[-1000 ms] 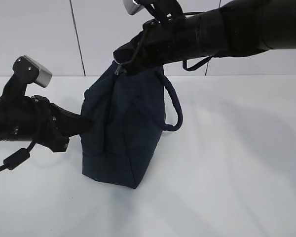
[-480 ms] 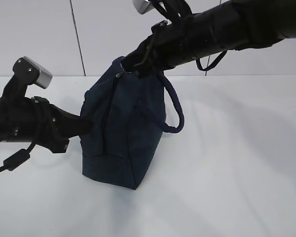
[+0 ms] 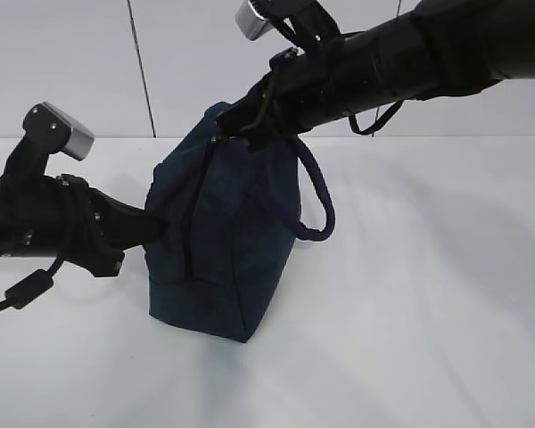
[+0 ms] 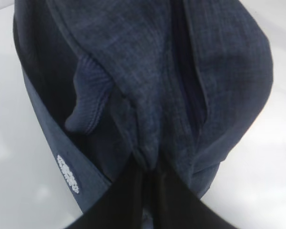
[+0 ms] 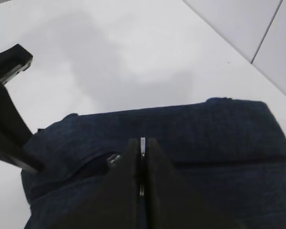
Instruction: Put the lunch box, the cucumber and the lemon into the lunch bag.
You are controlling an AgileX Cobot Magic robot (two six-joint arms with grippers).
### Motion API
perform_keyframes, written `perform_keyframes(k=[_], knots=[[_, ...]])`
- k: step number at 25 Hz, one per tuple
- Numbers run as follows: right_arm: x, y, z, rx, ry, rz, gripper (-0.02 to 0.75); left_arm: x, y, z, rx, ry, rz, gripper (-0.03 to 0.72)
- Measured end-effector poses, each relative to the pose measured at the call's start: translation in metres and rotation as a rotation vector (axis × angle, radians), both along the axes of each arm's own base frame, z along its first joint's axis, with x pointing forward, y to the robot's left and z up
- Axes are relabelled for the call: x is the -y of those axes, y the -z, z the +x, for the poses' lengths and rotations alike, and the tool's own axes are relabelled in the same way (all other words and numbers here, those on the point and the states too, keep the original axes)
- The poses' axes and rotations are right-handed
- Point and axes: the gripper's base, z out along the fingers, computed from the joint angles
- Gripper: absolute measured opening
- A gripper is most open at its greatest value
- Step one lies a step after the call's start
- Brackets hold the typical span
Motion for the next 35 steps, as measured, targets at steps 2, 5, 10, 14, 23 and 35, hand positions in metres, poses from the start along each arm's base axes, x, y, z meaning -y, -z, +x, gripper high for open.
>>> perform_keyframes(k=[2, 5, 10, 14, 23, 35], knots=[[-0.001, -0.001, 0.003, 0.018, 0.006, 0.024, 0.008, 0.000, 0.000, 0.000, 0.000, 0.000, 0.000, -0.005], [-0.003, -0.002, 0.006, 0.031, 0.004, 0.037, 0.008, 0.000, 0.000, 0.000, 0.000, 0.000, 0.000, -0.005], [-0.007, 0.016, 0.013, -0.007, 0.003, 0.025, 0.008, 0.001, -0.001, -0.001, 0.001, 0.009, -0.011, -0.005], [-0.008, 0.026, 0.015, -0.030, 0.000, 0.018, 0.008, 0.001, -0.001, -0.001, 0.001, 0.011, -0.014, -0.005], [-0.007, 0.030, 0.012, -0.074, -0.023, -0.018, 0.008, 0.001, -0.001, 0.000, 0.001, 0.009, -0.017, -0.005], [-0.004, 0.028, 0.019, -0.021, 0.050, -0.025, 0.008, 0.001, -0.001, 0.000, 0.001, 0.008, -0.020, -0.005]])
